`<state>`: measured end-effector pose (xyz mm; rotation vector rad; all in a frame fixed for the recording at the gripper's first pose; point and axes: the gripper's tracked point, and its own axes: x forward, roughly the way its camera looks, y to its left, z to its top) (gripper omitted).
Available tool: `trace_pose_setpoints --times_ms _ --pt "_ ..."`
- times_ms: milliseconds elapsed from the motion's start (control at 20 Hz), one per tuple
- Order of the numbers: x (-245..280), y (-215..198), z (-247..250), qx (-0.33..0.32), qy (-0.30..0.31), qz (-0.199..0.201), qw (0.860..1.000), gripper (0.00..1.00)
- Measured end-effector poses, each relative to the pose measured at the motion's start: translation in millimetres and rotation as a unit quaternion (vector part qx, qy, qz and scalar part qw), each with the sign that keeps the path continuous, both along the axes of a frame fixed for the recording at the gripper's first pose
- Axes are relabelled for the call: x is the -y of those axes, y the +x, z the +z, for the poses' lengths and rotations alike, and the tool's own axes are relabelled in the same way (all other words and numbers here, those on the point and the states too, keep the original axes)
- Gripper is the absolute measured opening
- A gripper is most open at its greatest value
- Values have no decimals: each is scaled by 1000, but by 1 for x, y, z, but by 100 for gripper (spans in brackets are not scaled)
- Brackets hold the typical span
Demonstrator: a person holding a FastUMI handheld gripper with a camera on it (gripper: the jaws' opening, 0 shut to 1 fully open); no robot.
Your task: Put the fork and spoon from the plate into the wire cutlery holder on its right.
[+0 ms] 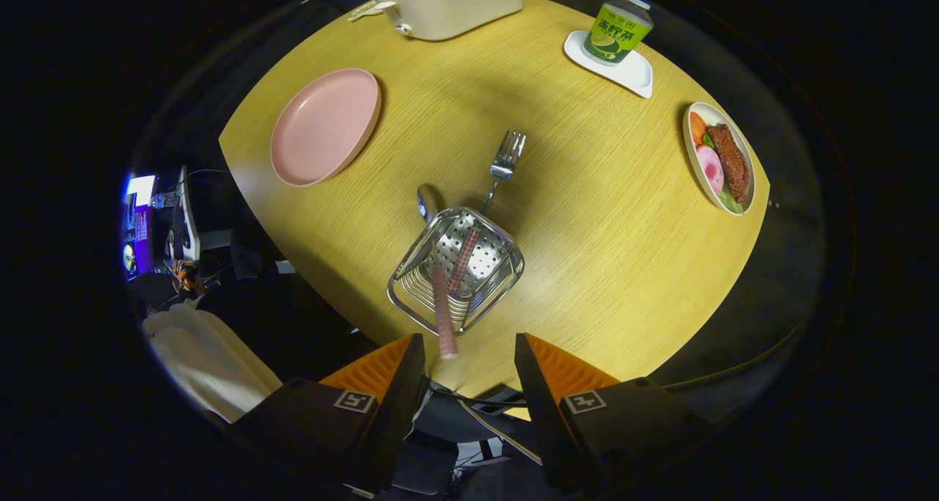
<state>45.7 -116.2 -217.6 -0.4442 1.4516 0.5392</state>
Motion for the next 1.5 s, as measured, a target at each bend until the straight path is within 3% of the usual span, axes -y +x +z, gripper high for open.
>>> trace_pose_setpoints --times_ms 50,250,300,450,600,950,1300,1500 --pt "-2 1 4 10 13 -10 1000 75" --pt "-13 5 25 66 71 -49 994 78" --pt "-20 4 31 84 96 -63 990 80" --pt "-32 11 51 138 151 -122 971 100" --pt "-33 24 72 215 165 -142 952 99" --pt "-59 41 145 366 221 -171 888 99" --pt "-98 34 226 494 266 -157 813 99" --pt "-116 23 254 535 289 -148 780 99"
